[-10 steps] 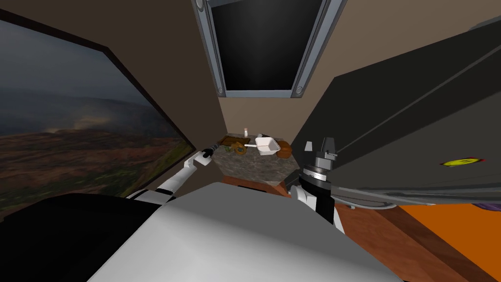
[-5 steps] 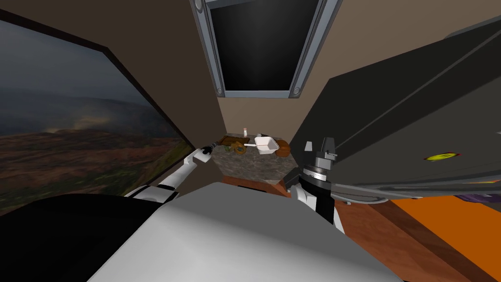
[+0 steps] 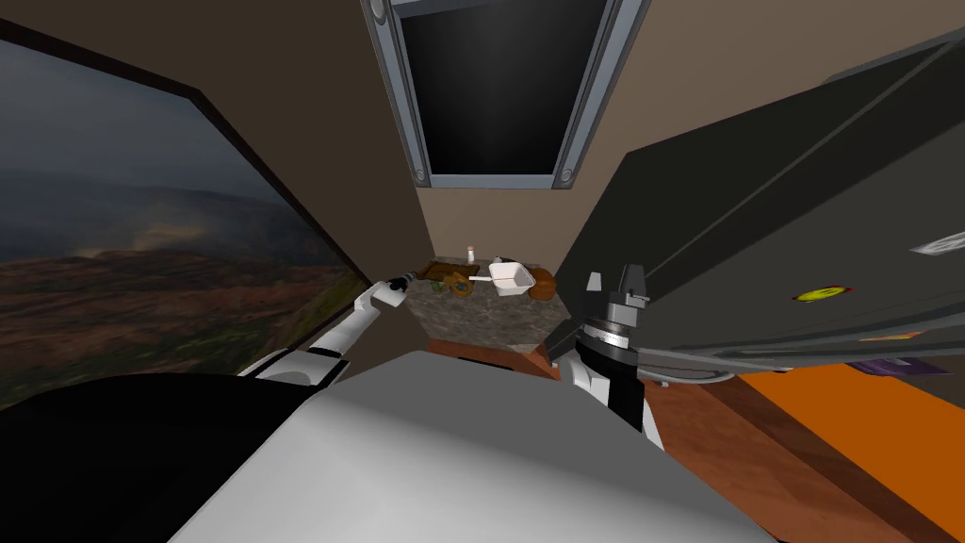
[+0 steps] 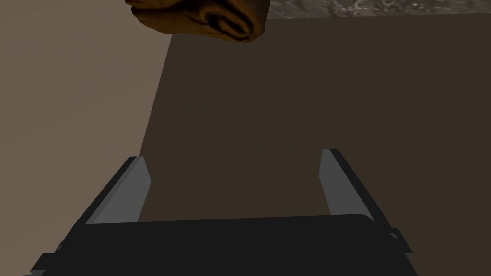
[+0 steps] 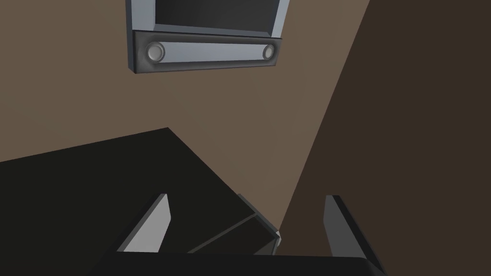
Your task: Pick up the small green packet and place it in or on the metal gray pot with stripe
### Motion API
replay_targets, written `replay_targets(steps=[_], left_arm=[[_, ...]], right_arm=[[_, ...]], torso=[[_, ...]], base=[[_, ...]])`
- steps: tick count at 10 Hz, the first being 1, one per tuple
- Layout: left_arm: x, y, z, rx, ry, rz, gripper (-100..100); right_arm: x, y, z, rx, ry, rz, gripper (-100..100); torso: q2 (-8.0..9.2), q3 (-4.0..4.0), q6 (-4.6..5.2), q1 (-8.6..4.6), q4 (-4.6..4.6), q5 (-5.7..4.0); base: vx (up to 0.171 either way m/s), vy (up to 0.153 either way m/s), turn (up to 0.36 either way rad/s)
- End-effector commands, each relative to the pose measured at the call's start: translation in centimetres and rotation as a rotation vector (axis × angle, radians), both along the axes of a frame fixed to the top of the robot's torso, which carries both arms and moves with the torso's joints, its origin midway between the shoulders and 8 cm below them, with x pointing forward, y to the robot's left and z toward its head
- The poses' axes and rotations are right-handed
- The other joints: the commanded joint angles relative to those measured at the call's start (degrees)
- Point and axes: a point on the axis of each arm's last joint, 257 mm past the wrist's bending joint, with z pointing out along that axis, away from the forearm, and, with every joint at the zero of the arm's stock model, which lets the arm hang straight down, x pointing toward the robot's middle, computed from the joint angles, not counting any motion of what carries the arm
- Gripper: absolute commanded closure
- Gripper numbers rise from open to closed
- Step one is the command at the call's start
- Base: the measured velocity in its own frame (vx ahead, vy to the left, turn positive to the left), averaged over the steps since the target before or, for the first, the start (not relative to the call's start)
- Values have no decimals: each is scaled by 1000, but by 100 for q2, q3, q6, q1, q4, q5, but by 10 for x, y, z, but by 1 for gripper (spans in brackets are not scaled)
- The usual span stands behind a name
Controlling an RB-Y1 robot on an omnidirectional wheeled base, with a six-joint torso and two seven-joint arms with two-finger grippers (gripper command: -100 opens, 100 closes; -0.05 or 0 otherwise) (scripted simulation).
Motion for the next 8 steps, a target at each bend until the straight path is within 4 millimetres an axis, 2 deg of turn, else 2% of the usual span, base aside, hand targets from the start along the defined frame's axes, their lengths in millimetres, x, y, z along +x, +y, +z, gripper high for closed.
replay_targets(steps=[1,8], left_arm=[[0,9,5,-31,6,43,-100],[-11,36,5,-145,65,202,-100]], right_arm=[[0,0,0,0,0,0,0],[0,0,0,0,0,0,0]], torso=[[0,0,0,0,0,0],[-3,-2,-1,-1,-1,0]], base=[[-12,-3,-68],[-8,-2,-47]])
